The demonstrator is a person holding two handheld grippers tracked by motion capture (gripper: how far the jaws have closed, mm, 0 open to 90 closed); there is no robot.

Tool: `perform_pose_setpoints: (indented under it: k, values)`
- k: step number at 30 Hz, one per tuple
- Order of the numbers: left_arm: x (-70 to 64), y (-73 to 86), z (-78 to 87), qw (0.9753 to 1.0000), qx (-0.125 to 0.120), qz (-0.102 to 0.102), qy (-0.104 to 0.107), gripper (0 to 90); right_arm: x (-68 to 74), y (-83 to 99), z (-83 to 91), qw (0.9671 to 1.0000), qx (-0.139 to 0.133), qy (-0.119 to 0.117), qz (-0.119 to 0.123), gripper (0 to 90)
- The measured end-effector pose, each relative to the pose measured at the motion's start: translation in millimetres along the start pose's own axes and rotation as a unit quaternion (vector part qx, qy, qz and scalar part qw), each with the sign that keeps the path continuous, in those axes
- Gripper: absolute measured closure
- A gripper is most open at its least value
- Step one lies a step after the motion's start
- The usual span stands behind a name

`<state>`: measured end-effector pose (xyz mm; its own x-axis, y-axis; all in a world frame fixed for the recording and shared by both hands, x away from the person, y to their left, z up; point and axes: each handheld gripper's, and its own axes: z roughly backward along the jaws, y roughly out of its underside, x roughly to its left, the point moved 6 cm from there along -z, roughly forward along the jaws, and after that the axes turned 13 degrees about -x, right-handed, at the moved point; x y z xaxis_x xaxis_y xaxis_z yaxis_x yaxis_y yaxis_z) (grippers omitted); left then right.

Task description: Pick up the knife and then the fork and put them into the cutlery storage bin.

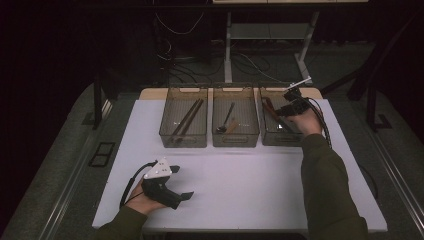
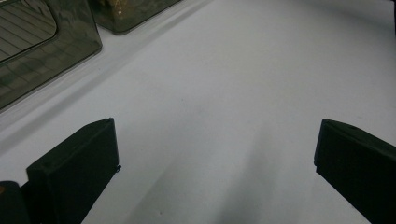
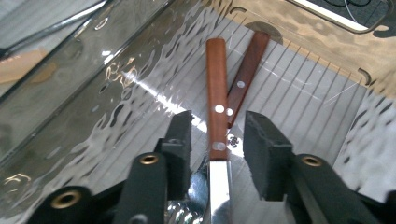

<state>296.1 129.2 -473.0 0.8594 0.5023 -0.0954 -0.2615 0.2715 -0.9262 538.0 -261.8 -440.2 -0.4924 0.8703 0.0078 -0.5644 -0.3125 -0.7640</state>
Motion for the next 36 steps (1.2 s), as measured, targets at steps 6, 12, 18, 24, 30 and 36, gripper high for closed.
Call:
perform_pose_setpoints:
  k: [6,12,18,24,30,36]
  values:
    - [0.2,0.5,-1.2,1.0,0.0,-0.002,0.0,0.0,-1.7,0.3,8.8,0.9997,-0.019,-0.009,-0.009,50.8]
    - [0.3,0.2,-1.7,1.0,0.0,0.0,-0.001,0.0,-1.8,-3.6,22.3,0.9981,-0.049,-0.028,-0.023,43.3]
    - [-0.4,-1.4,-1.7,1.0,-0.003,0.001,0.0,0.0,3.5,-8.3,38.6,0.9955,-0.079,-0.048,-0.019,28.8]
    - [-2.6,-0.9,-2.7,1.0,0.003,-0.005,0.002,0.0,17.2,-5.2,51.2,0.9924,-0.114,-0.046,-0.003,19.3]
    - [-2.7,-0.1,-2.2,1.0,0.003,-0.006,0.001,0.0,35.1,3.2,63.5,0.9905,-0.129,-0.045,0.009,13.9]
    - [-2.2,-0.6,-2.0,1.0,0.0,-0.003,0.002,0.0,49.9,14.9,74.7,0.9885,-0.139,-0.054,0.021,12.3]
